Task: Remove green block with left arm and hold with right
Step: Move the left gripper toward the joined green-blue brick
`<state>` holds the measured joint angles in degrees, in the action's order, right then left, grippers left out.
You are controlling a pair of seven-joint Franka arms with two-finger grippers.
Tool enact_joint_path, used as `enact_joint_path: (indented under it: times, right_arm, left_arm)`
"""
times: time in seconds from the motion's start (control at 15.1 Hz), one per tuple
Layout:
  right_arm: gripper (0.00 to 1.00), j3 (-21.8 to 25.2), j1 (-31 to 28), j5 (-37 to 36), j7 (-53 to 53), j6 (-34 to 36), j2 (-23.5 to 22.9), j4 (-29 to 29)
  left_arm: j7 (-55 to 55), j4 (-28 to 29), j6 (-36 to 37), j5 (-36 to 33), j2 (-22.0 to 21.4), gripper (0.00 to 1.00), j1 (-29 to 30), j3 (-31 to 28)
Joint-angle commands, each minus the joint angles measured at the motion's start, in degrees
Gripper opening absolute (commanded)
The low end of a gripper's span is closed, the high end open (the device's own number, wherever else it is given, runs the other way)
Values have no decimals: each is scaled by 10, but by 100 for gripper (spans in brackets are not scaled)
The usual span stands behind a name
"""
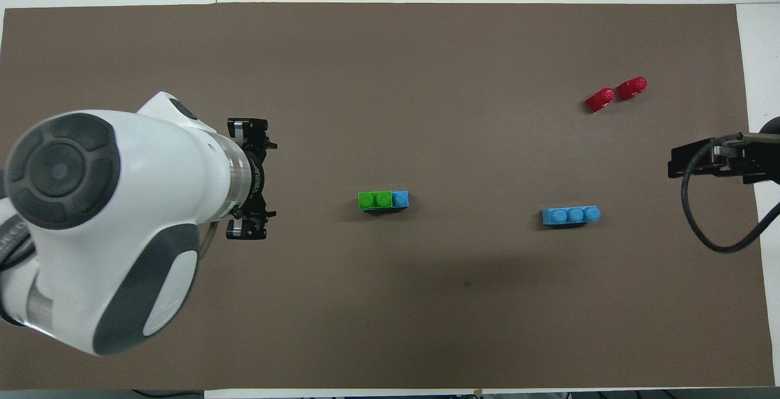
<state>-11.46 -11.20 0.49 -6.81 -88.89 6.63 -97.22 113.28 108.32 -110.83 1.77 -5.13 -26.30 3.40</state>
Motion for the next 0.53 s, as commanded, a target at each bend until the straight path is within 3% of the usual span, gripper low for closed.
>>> enact_joint_path:
  times: [0.0,0.07,0.2,0.46]
  right_arm:
    - [100,-5,-15,2,4,-1,12,-10]
    - [100,-5,-13,6,-20,-5,13,-11]
    - [100,-6,-14,26,-166,-7,12,-16]
    - [100,-6,-4,163,-526,-62,16,-62]
  left_arm:
    - [47,10,-30,4,35,100,-38,-10]
    - [55,8,-32,4,49,100,-50,-10]
    - [87,5,-46,4,71,100,-57,-10]
    - [147,-5,-78,1,115,100,-74,-11]
